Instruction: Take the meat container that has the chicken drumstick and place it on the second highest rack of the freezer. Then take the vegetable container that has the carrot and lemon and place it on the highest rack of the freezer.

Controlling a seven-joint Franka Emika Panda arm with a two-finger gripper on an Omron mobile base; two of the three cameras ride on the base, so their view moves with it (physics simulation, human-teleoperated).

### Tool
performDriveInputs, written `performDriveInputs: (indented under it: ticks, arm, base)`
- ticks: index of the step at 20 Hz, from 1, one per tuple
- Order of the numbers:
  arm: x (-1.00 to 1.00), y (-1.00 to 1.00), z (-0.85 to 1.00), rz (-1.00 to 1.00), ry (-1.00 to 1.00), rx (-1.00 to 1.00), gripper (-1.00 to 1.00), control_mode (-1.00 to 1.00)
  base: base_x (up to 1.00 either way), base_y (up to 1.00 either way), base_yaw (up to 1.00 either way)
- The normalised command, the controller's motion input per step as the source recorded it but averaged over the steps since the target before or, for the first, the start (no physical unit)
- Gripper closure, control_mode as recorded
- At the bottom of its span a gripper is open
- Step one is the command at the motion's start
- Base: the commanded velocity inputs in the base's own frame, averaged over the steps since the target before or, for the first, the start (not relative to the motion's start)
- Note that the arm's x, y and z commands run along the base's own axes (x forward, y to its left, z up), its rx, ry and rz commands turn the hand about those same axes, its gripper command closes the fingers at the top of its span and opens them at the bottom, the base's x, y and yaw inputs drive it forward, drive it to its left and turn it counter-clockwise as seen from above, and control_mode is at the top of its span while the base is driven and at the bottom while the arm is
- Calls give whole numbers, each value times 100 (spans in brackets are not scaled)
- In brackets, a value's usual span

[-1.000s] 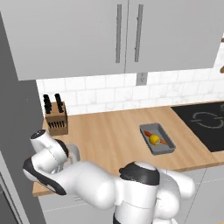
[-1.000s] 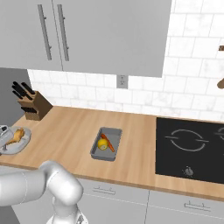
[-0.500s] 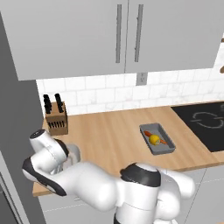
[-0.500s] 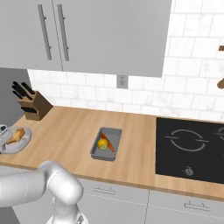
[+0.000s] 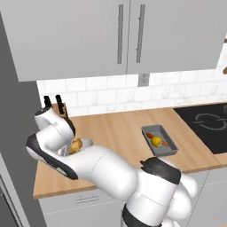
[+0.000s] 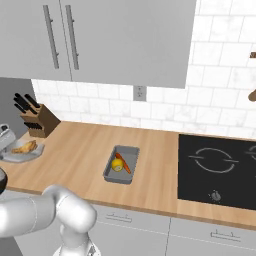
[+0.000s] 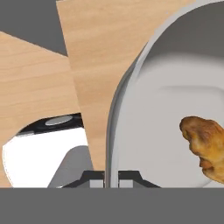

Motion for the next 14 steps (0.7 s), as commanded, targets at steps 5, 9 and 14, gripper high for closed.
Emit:
performDriveInputs:
  ticks: [5,9,14]
  arm:
    - [-17,-86,69,5,-16,0,100,-100]
    - [-19,-96,79,6,-11,0,100,-100]
    - [-39,-93,80,5,-2,0,100,-100]
  base:
    - [0,0,0]
    - [0,0,0]
    - [0,0,0]
